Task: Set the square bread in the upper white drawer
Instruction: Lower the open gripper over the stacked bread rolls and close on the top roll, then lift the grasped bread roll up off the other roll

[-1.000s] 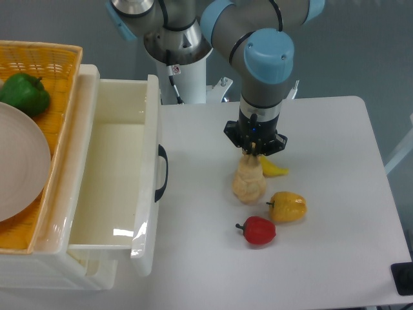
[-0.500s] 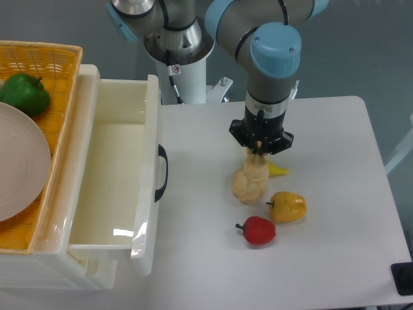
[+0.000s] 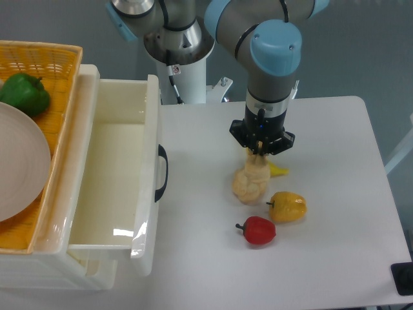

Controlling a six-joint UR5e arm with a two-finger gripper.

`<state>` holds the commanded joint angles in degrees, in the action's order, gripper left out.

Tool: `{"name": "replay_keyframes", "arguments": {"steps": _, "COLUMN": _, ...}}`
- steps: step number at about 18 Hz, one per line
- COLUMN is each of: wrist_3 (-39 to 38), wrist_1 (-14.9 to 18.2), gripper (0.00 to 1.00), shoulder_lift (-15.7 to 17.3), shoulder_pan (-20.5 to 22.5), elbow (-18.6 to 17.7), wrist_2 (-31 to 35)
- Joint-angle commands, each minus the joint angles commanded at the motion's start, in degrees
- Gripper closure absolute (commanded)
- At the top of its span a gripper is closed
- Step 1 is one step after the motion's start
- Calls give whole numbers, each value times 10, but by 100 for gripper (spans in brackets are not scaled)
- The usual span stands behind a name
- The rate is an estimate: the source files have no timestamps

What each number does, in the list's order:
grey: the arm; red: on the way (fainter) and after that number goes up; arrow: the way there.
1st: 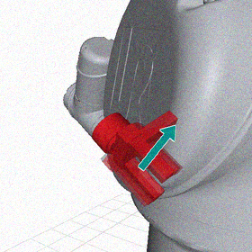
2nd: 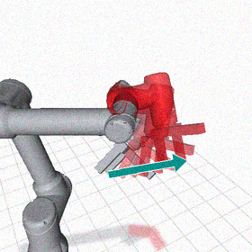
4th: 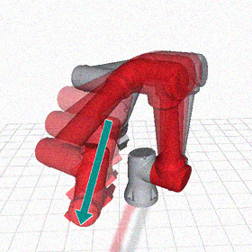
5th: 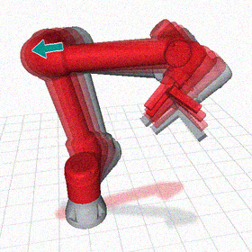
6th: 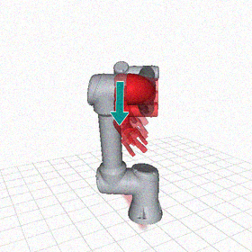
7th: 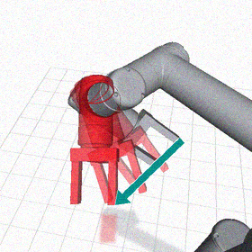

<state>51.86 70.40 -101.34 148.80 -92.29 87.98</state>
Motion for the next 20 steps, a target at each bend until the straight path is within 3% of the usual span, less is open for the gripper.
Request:
{"name": "replay_keyframes", "arguments": {"steps": 10, "wrist_3": -5, "wrist_1": 2, "gripper": 83, "shoulder_lift": 0, "shoulder_pan": 4, "elbow": 6, "wrist_2": -2}}
{"name": "replay_keyframes", "arguments": {"steps": 20, "wrist_3": -95, "wrist_1": 4, "gripper": 83, "shoulder_lift": 19, "shoulder_pan": 2, "elbow": 24, "wrist_2": -38}}
